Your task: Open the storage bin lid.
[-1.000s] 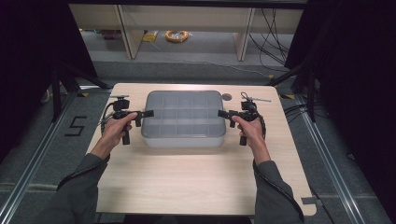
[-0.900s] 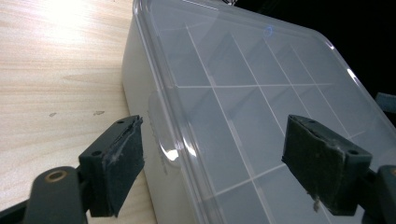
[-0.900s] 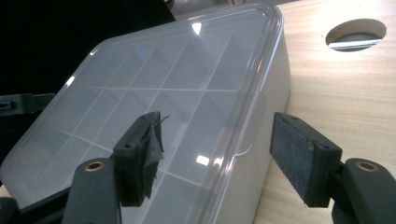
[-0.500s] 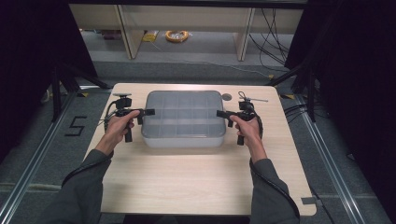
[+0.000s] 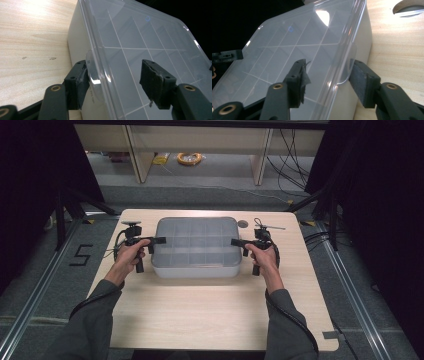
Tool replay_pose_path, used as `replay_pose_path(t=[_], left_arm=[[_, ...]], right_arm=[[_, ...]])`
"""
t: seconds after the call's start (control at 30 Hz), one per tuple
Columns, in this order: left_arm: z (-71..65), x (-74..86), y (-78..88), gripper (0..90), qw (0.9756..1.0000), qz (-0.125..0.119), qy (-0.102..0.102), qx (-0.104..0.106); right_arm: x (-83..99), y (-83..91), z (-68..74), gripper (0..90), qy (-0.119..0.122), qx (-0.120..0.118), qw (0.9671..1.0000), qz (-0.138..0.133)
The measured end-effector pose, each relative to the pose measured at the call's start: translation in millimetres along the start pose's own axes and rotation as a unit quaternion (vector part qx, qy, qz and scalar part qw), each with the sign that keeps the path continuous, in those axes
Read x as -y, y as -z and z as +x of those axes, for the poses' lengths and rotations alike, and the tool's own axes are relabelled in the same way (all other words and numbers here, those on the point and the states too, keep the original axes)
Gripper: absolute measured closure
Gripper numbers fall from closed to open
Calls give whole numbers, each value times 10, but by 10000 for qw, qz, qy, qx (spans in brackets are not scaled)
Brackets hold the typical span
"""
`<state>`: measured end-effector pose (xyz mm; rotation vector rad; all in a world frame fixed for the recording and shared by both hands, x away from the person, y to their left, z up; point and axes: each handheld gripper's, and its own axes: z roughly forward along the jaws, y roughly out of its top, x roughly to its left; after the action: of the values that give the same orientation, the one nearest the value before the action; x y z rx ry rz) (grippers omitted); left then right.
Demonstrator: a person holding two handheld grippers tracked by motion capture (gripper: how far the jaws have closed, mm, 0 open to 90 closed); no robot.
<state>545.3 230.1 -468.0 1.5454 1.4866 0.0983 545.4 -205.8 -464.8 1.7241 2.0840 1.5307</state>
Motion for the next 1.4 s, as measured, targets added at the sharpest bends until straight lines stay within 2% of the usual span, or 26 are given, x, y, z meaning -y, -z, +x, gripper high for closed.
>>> replay_pose_path(t=[0.07,0.1,0.13,0.17,0.2,0.23,0.27,0.3,0.33,0.37,0.4,0.43,0.47,0.5,0.53,0.57,0.67,0.77,0.93,1.13,1.2,1.27,1.37,1.4], left_arm=[[-11,-3,21,457,10000,-67,13,-65],[-14,-3,27,473,9999,-66,42,-79],[-16,0,31,481,9999,-81,58,-85],[-19,4,36,488,9998,-121,92,-106],[-25,8,41,501,9997,-162,149,-120],[-32,9,53,511,9996,-179,187,-138],[-32,6,64,522,9995,-236,153,-116],[-48,-2,88,530,9994,-271,187,-127],[-50,-21,109,540,9993,-353,67,-45],[-81,-29,146,553,9992,-362,125,-127],[-101,-37,174,560,9990,-414,110,-148],[-114,-45,205,572,9988,-458,173,-97],[-126,-57,240,580,9985,-507,192,-25],[-142,-70,275,587,9982,-576,183,41],[-171,-81,309,594,9979,-626,176,45],[-196,-92,342,598,9977,-666,135,58],[-257,-114,420,604,9970,-768,29,35],[-291,-124,475,596,9970,-766,-35,71],[-319,-134,515,597,9964,-842,1,86],[-355,-143,582,597,9962,-857,-71,108],[-369,-139,610,597,9959,-896,-77,117],[-382,-137,644,597,9958,-898,-103,148],[-405,-126,695,597,9955,-919,-164,187],[-416,-119,716,597,9954,-923,-175,192]], right_arm=[[-6,0,3,519,18,46,10000,-15],[-5,6,7,527,9,-15,10000,-53],[-5,20,18,537,-89,15,10000,-21],[-4,8,-29,547,140,-15,9998,-153],[7,33,9,556,-168,-24,9998,-109],[10,36,-1,562,-132,-7,9998,-169],[10,34,-33,570,70,-66,9996,-266],[13,46,-23,580,-45,-16,9995,-297],[11,61,-9,585,-54,-53,9994,-339],[7,66,-9,589,25,-30,9993,-380],[5,83,16,601,-50,-15,9993,-370],[-3,99,5,617,69,-24,9992,-400],[-3,130,23,645,-192,-162,9984,-513],[-11,152,-11,664,-194,-369,9963,-749],[-19,189,8,673,-319,-549,9943,-853],[-33,218,28,674,-195,-565,9939,-929],[-61,321,134,699,-143,-551,9937,-965],[-78,397,199,712,-70,-589,9929,-1030],[-94,458,251,713,-56,-666,9915,-1118],[-112,511,305,715,-32,-662,9913,-1137],[-112,538,330,718,-38,-669,9913,-1134],[-108,582,385,721,-188,-723,9913,-1088],[-109,630,408,723,8,-734,9903,-1178],[-107,650,431,724,-34,-744,9903,-1170]])
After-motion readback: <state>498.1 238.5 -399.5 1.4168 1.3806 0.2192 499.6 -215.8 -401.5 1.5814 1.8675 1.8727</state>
